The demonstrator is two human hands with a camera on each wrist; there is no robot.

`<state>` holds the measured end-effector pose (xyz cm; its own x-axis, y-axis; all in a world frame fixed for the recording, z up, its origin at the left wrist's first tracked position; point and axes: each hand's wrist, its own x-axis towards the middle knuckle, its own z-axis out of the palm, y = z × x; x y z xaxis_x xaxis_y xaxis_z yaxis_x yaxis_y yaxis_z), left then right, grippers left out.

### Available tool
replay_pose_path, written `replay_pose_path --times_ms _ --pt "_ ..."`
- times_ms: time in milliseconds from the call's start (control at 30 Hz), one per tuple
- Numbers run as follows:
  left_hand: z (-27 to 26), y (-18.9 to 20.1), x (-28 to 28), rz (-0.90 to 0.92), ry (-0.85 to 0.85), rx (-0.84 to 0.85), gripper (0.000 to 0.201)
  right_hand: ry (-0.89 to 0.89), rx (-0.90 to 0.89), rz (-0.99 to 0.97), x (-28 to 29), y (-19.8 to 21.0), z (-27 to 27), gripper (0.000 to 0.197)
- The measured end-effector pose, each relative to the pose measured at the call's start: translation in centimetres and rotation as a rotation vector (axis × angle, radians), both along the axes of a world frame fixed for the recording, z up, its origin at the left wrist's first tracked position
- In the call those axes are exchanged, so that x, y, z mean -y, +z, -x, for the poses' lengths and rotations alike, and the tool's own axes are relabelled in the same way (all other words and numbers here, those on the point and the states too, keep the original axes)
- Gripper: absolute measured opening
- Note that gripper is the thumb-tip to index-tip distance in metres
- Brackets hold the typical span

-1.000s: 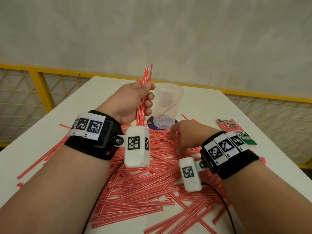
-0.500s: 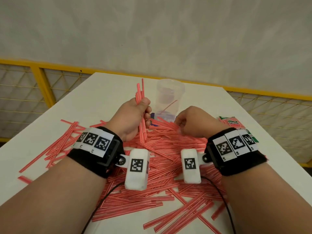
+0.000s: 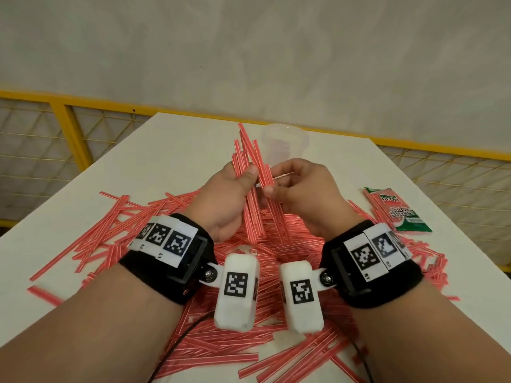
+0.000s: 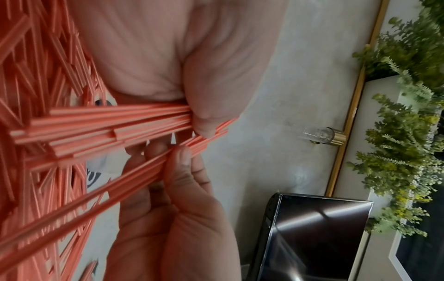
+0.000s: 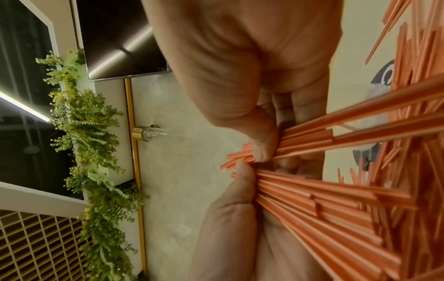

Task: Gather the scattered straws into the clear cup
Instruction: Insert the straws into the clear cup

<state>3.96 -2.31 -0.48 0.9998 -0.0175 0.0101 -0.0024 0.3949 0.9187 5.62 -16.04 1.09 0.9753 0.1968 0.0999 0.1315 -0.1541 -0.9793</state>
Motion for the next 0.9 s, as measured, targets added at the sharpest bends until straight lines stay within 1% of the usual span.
replay_pose_path --times_ms 133,200,233,333,400,467,500,533,567,633,667,767,800,900 --pt "0.2 -0.1 0.3 0.060 -0.055 -0.013 0.018 -0.046 0.004 -0.070 -0.2 -0.7 -0.1 0.038" --pt "0.2 0.0 0.3 0.069 -0.081 -0.003 0.016 -0.066 0.012 -0.112 -0.3 -0.9 -0.1 0.043" --pt "0.2 0.1 0.3 0.061 -0.070 0.009 0.015 -0.079 0.031 -0.103 -0.4 -1.0 -0.1 0.044" --pt "0.0 0.2 0.2 0.084 0.007 0.055 0.011 -0.107 0.099 0.023 -0.4 -1.1 -0.2 0.044" --pt "-0.2 0.3 0.2 0.073 0.061 0.098 0.012 -0.049 0.070 0.130 0.0 -1.0 -0.3 0.045" --pt "-0.2 0.3 0.3 -0.007 0.088 0.170 0.015 0.113 -0.015 0.170 0.2 -0.9 -0.1 0.050" --pt "-0.1 0.3 0.4 -0.073 0.085 0.211 0.016 0.188 -0.037 0.172 0.1 -1.0 0.0 0.053" --pt "0.1 0.3 0.5 -0.159 0.074 0.261 0.017 0.236 -0.018 0.177 0.0 -1.1 0.1 0.054" --pt "0.3 0.3 0.7 -0.253 0.057 0.314 0.018 0.253 0.036 0.201 -0.2 -1.1 0.2 0.046" --pt "0.6 0.7 0.8 -0.425 0.008 0.383 0.019 0.223 0.151 0.247 -0.4 -1.0 0.4 0.026" --pt "0.5 1.1 0.8 -0.500 -0.019 0.396 0.018 0.204 0.185 0.236 -0.4 -1.0 0.3 0.023" --pt "0.0 2.3 0.9 -0.680 -0.085 0.419 0.012 0.199 0.202 0.109 -0.3 -1.1 0.2 0.036" --pt "-0.1 2.7 1.0 -0.738 -0.102 0.419 0.009 0.200 0.205 0.086 -0.1 -1.0 0.0 0.037" --pt "-0.4 3.8 1.4 -0.860 -0.156 0.408 0.019 0.242 0.202 0.055 0.6 -1.0 -0.4 0.025"
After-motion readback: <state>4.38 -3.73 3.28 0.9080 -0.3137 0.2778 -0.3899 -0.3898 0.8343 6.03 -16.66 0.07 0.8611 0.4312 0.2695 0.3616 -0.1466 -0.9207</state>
